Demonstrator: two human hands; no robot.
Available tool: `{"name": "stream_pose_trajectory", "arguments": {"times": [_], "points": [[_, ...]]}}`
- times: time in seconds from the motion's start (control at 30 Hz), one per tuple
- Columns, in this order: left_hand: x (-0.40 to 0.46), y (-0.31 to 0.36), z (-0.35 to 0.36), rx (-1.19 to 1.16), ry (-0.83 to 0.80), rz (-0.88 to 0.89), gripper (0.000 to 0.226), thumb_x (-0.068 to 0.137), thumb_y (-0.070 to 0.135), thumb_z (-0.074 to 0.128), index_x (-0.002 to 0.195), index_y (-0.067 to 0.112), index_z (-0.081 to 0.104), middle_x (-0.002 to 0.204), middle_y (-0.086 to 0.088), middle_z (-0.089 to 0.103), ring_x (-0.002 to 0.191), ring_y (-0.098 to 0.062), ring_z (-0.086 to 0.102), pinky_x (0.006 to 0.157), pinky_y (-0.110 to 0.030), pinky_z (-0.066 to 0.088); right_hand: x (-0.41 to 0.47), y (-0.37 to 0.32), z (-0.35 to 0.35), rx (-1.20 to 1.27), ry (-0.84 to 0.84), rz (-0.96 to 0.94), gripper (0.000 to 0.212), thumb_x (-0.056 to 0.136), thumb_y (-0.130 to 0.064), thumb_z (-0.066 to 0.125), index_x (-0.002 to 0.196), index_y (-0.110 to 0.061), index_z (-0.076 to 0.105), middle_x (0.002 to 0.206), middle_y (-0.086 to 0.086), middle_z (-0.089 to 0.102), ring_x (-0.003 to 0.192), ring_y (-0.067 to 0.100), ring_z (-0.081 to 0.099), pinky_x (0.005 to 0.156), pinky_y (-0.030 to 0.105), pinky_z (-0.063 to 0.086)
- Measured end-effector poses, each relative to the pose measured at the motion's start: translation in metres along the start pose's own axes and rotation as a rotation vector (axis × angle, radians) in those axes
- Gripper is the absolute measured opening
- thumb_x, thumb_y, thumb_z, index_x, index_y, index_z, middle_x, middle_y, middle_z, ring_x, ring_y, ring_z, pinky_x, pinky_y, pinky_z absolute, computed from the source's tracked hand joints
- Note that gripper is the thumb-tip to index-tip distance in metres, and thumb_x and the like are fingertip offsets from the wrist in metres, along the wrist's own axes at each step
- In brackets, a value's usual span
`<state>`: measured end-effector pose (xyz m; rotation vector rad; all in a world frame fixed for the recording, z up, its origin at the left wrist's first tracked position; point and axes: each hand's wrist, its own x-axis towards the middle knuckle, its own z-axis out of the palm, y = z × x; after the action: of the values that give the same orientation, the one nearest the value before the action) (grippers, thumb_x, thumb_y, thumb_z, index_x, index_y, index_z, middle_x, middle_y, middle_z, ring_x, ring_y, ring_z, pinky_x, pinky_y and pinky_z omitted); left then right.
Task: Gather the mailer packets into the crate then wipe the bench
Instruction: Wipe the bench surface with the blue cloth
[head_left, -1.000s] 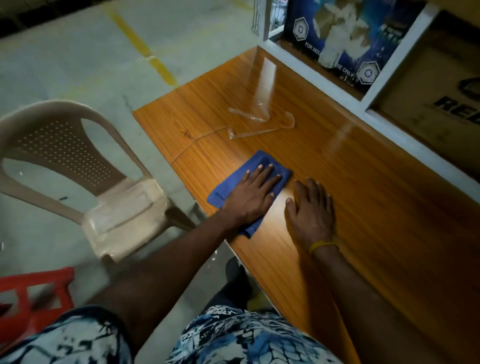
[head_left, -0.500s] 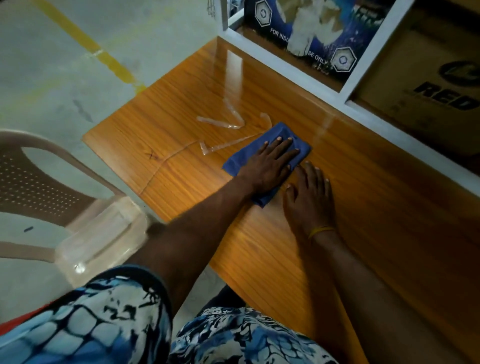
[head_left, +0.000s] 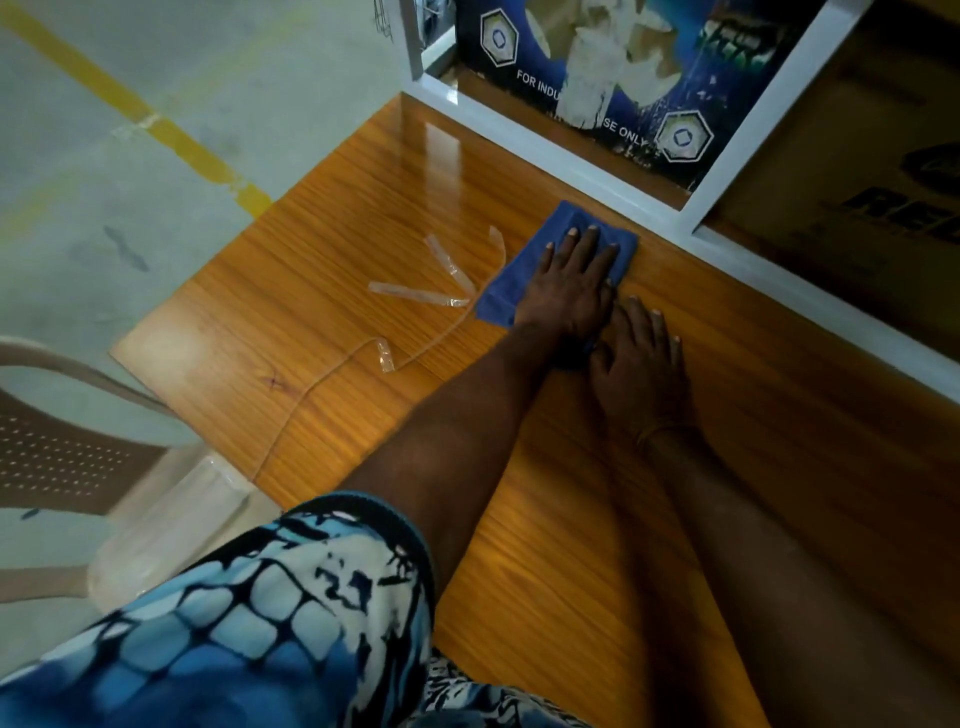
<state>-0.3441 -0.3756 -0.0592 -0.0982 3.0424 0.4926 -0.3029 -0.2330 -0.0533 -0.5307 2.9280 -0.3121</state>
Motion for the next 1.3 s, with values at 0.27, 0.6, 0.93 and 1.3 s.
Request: {"name": "stream_pose_trajectory", "arguments": {"times": [0.27, 0.6, 0.93, 1.3], "points": [[0.036, -0.010, -0.008, -0.072, 0.121, -0.239, 0.055, 0.106, 0.038, 0.022, 0.157, 0.018, 0.022, 0.165, -0.011, 0.010, 0.153, -0.030, 0.002, 0.123, -0.046, 0.000, 0.040, -0.015, -0.010, -0.019, -0.082, -0.007, 0.066, 0.097, -0.037, 0.048, 0.156, -0.024, 0.020, 0.164, 0.008, 0.012, 0.150, 0.036, 0.009, 0.117, 0.058, 0.015], [0.009, -0.024, -0.018, -0.149, 0.289, -0.715, 0.057, 0.106, 0.033, 0.022, 0.158, 0.011, 0.013, 0.164, -0.018, 0.002, 0.152, -0.033, -0.001, 0.121, -0.051, -0.005, 0.035, -0.030, -0.010, -0.056, -0.190, -0.060, 0.076, 0.094, -0.041, 0.056, 0.156, -0.035, 0.012, 0.164, 0.012, 0.004, 0.149, 0.044, 0.003, 0.117, 0.061, 0.013], [-0.109, -0.063, -0.013, -0.084, 0.396, -1.035, 0.065, 0.096, 0.036, 0.011, 0.153, 0.012, 0.033, 0.161, -0.018, 0.023, 0.150, -0.035, 0.018, 0.119, -0.055, 0.012, -0.046, -0.073, 0.001, 0.012, -0.201, -0.205, 0.056, 0.101, -0.043, 0.040, 0.154, -0.036, 0.024, 0.165, 0.007, 0.007, 0.150, 0.038, 0.004, 0.120, 0.054, 0.008], [-0.234, -0.062, -0.005, -0.067, 0.458, -1.252, 0.057, 0.106, 0.036, 0.027, 0.157, 0.014, 0.018, 0.165, -0.014, 0.008, 0.152, -0.032, 0.004, 0.121, -0.052, 0.003, -0.143, -0.090, 0.007, -0.121, -0.294, -0.442, 0.055, 0.100, -0.047, 0.037, 0.152, -0.040, 0.019, 0.165, 0.005, 0.003, 0.150, 0.037, 0.003, 0.121, 0.053, 0.007]]}}
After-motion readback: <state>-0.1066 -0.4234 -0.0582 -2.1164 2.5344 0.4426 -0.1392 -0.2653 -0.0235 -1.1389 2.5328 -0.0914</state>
